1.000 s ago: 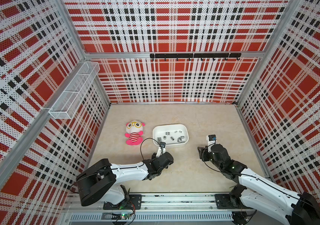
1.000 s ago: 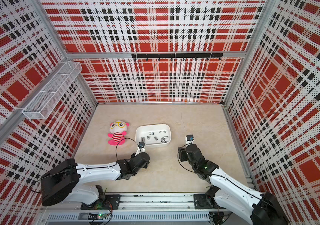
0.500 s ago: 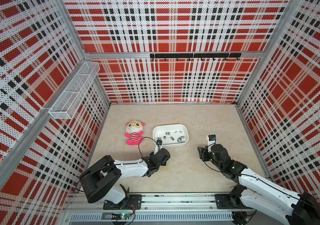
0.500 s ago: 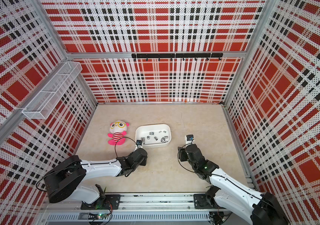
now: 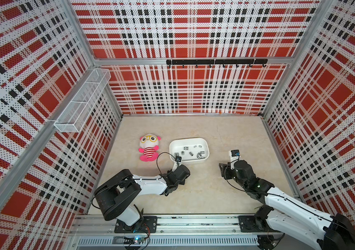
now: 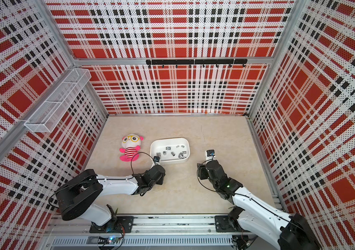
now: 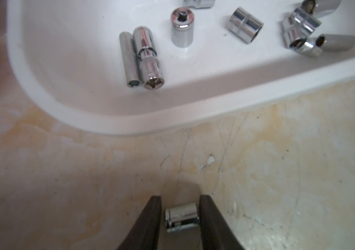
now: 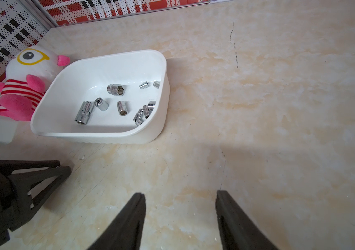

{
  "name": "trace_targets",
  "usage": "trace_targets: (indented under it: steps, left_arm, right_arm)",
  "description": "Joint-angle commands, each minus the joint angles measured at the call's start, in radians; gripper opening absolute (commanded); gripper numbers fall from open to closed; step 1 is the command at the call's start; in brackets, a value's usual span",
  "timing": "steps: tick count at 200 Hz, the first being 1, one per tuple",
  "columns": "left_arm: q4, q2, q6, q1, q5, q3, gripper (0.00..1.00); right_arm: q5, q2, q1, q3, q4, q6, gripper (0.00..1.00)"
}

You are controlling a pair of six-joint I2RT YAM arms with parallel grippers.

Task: Put the socket on the desktop into the storage box
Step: Pick up the socket head from the center of the board, then place the socket head in the storage box, then reset both arms

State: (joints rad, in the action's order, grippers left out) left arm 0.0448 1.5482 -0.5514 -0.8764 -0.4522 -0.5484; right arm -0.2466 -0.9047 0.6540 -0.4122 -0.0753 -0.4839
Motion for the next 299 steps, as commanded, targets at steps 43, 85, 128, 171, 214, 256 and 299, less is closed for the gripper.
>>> trace_targets:
  steps: [43,85,128,171,214,256,299]
  left_arm:
    - [-0.004,-0.018,0.002,0.004,0.018,0.005,0.26]
    - [-0.053,-0.137,0.023,-0.056,-0.093,-0.005,0.0]
    - [0.02,-0.323,0.062,-0.161,-0.143,-0.045,0.0]
    - [0.128,-0.139,0.022,0.002,0.067,-0.186,0.0]
    - [0.177,0.057,0.049,0.126,0.158,-0.302,0.0]
    - [0.214,0.031,0.07,0.151,0.142,-0.264,0.37]
    - [0.202,-0.055,0.099,0.128,0.073,-0.238,0.93]
  right_arm:
    - [-0.002,-0.007,-0.004,0.015,0.024,0.004,0.59]
    - [-0.002,-0.002,-0.004,0.016,0.025,0.004,0.59]
    - [-0.033,-0.01,-0.003,0.016,0.025,0.005,0.59]
    - [-0.046,0.015,-0.004,0.03,0.03,0.008,0.59]
    - [-0.031,0.011,-0.004,0.03,0.037,0.007,0.59]
    - [-0.023,0.003,-0.004,0.026,0.04,0.007,0.59]
    - [-0.031,0.021,-0.003,0.03,0.034,0.01,0.6]
